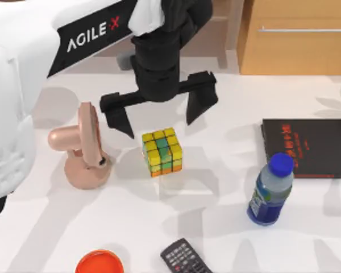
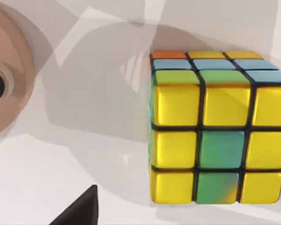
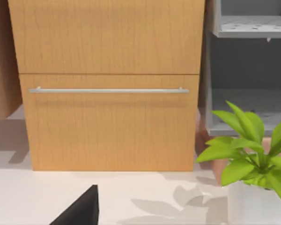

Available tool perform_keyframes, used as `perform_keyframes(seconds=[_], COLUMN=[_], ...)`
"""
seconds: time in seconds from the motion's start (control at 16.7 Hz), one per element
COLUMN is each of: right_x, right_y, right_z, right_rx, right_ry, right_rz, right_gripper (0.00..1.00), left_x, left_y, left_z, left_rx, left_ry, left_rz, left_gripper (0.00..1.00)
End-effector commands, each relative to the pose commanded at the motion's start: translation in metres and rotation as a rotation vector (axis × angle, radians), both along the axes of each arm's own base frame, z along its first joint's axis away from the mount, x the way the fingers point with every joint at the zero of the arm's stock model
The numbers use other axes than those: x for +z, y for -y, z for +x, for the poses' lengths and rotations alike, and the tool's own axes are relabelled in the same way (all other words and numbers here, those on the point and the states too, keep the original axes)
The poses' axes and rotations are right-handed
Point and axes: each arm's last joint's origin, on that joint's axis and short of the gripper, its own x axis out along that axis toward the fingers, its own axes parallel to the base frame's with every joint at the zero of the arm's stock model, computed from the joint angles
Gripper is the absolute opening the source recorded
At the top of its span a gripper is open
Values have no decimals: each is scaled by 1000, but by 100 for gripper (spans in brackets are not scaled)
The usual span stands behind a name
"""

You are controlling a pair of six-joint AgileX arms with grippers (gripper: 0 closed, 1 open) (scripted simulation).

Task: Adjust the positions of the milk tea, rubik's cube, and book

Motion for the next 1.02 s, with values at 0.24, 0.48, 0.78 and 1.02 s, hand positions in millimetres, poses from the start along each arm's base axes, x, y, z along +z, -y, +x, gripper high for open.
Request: perform_keyframes(seconds=[0.24,0.48,0.78,1.02], right_x=[0,0,0,0], right_y=[0,0,0,0], right_z=[0,0,0,0], right_rx=[0,0,0,0], right_ry=[0,0,0,0], right_rz=[0,0,0,0], right_gripper=[100,100,100,100], left_x=[-27,-53,-60,-60], left_y=[7,6,2,2], left_z=[1,0,-1,-1], left_rx=[-4,-4,-3,-3], left_ry=[-1,-1,-1,-1], left_rz=[2,2,3,3], left_gripper=[100,100,100,77])
